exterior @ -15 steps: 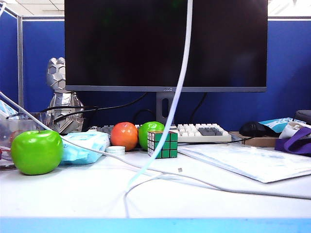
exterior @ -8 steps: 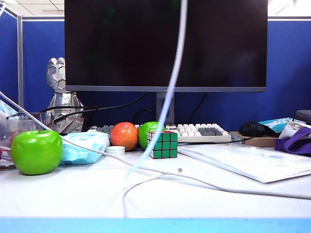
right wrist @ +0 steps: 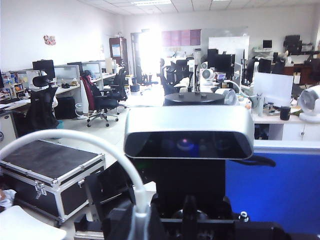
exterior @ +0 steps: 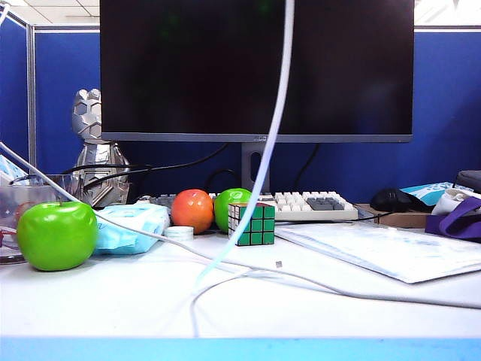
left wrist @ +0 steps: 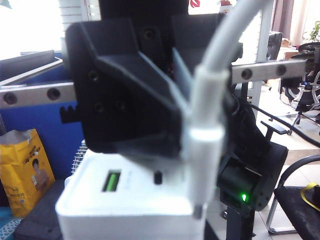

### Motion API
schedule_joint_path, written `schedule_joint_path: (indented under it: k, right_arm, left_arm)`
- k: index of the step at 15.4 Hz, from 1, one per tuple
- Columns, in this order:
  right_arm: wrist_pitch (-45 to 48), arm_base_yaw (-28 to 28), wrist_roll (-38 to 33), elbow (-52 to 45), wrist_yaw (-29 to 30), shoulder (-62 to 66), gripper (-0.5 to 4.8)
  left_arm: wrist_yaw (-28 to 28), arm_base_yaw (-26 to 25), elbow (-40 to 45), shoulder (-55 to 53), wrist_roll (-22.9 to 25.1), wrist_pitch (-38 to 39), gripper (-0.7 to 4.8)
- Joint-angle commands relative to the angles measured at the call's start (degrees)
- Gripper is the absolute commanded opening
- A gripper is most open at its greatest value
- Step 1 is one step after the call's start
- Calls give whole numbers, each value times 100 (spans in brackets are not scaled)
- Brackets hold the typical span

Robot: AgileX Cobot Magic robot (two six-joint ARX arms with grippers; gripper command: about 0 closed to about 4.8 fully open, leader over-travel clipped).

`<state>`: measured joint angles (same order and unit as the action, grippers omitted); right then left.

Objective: Pick up the Type-C charging cable and the charging base, insert one end of the Type-C charger into the corresponding slot on the base, and finally place the plugged-in charger back on the table.

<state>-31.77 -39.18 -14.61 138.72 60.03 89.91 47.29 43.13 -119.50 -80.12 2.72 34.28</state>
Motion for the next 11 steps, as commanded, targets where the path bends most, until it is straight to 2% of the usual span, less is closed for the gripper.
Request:
schedule_joint_path:
  k: [1, 5, 11]
  right_arm:
    - [-420, 2, 9, -2, 17, 4, -1]
    - [-442, 555, 114, 0, 13, -313, -1]
    - [-444, 382, 111, 0, 13, -236, -1]
  left_arm:
    - [55, 4, -44, 28, -15, -306, 22]
    - [35, 4, -44, 55, 24, -361, 22]
    - [48, 4, -44, 55, 2, -396, 22]
